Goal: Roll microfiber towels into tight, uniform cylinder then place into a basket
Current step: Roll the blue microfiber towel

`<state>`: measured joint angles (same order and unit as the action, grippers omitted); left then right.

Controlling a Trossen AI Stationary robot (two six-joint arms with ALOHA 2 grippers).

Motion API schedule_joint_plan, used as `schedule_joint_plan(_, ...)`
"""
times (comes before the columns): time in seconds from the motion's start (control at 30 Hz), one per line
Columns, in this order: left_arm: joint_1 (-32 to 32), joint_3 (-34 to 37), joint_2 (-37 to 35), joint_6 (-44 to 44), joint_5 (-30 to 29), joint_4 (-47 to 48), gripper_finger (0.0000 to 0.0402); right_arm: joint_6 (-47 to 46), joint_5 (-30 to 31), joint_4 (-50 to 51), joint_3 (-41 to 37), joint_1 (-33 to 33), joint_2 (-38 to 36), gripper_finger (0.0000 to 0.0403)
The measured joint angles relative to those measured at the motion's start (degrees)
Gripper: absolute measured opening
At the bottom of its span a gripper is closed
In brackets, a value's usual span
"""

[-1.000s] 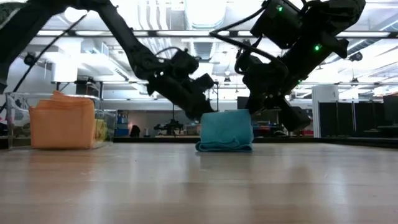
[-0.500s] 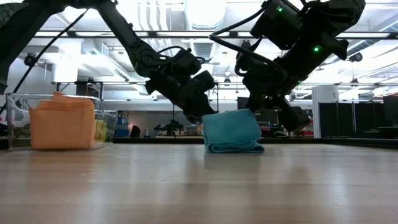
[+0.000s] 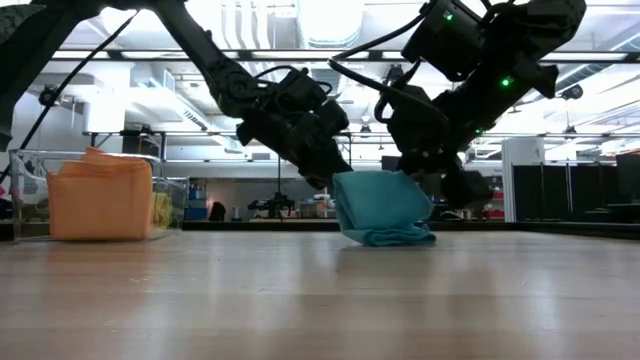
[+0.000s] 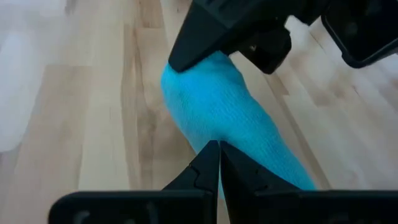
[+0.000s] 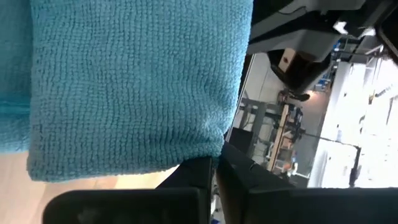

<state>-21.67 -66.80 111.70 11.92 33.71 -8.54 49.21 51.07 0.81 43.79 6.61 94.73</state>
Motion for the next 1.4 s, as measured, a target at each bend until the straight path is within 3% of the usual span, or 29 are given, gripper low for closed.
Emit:
schedule_joint_plan(0.4, -1.61, -1.2, -0.11, 2.68, -5.36, 1.01, 0.0, -11.65, -3.42, -1.32, 0.0, -5.1, 0.8, 0.0008)
schedule_joint_plan(0.7, -4.89, -1.76, -1.75, 4.07, -6.49, 6.24, 0.0, -12.2, -3.52, -10.27, 0.18, -9.66, 3.64, 0.0008)
schedule_joint_plan(0.8, -5.53, -1.52, -3.25, 4.05, -7.7, 6.55, 0.0, -16.75, -3.19, -10.28, 0.58, -11.38, 4.07, 0.0008)
schedule_joint_plan(1.03, -5.6, -1.4, -6.25, 5.05, -18.04, 6.58, 0.0, -26.03, 0.04, -10.02, 0.59, -13.52, 4.07, 0.0008)
schedule_joint_plan(1.23, -4.13, -0.88, -6.86, 5.02, -17.2, 6.67, 0.0, -28.24, 2.12, -9.6, 0.59, -13.57, 4.07, 0.0008)
schedule_joint_plan(1.4, -1.49, 0.36, -6.14, 5.62, -13.1, 6.63, 0.0, -29.72, 2.11, -8.99, 0.59, -13.55, 4.07, 0.0008)
